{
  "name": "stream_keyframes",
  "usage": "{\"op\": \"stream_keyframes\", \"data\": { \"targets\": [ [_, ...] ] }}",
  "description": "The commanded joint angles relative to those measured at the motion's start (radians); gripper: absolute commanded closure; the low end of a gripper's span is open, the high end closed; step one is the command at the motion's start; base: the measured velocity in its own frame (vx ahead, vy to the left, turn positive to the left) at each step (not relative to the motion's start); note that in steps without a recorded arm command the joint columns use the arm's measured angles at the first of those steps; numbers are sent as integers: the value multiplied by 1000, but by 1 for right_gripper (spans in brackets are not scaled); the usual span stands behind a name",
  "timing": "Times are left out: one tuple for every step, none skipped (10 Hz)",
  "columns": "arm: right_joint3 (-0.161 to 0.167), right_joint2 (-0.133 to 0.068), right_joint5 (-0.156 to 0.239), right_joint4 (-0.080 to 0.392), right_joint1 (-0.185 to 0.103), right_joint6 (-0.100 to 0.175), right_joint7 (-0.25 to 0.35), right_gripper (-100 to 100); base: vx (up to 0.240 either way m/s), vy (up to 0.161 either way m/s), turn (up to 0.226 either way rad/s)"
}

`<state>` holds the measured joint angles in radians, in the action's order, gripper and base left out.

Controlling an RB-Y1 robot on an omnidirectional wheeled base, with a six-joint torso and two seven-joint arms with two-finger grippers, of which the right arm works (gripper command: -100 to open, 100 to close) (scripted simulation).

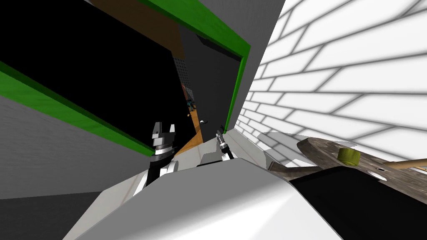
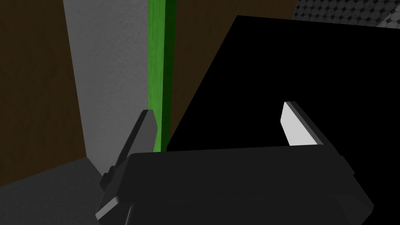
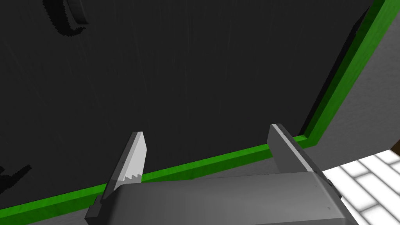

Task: Push the door open

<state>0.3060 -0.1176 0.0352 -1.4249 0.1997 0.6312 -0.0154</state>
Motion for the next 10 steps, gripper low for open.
{"op": "stream_keyframes", "data": {
  "targets": [
    [12, -2, 0, 29, -12, 6, 6, -100, 93, 31, -70],
    [19, -2, 0, 46, -19, 10, 10, -100, 89, 48, -48],
    [33, -3, -1, 82, -33, 17, 16, -100, 115, 62, -107],
    [39, -4, -1, 99, -40, 21, 20, -100, 131, 69, -78],
    [46, -4, -1, 117, -47, 25, 23, -100, 109, 55, -57],
    [53, -5, -1, 134, -54, 28, 27, -100, 90, 37, -51],
    [66, -5, -1, 168, -68, 35, 33, -100, 122, 46, -103],
    [73, -5, -2, 184, -75, 39, 36, -100, 149, 72, -78],
    [79, -6, -2, 201, -81, 43, 39, -100, 122, 67, -46],
    [86, -6, -2, 218, -88, 46, 43, -100, 85, 44, -54]
  ]
}}
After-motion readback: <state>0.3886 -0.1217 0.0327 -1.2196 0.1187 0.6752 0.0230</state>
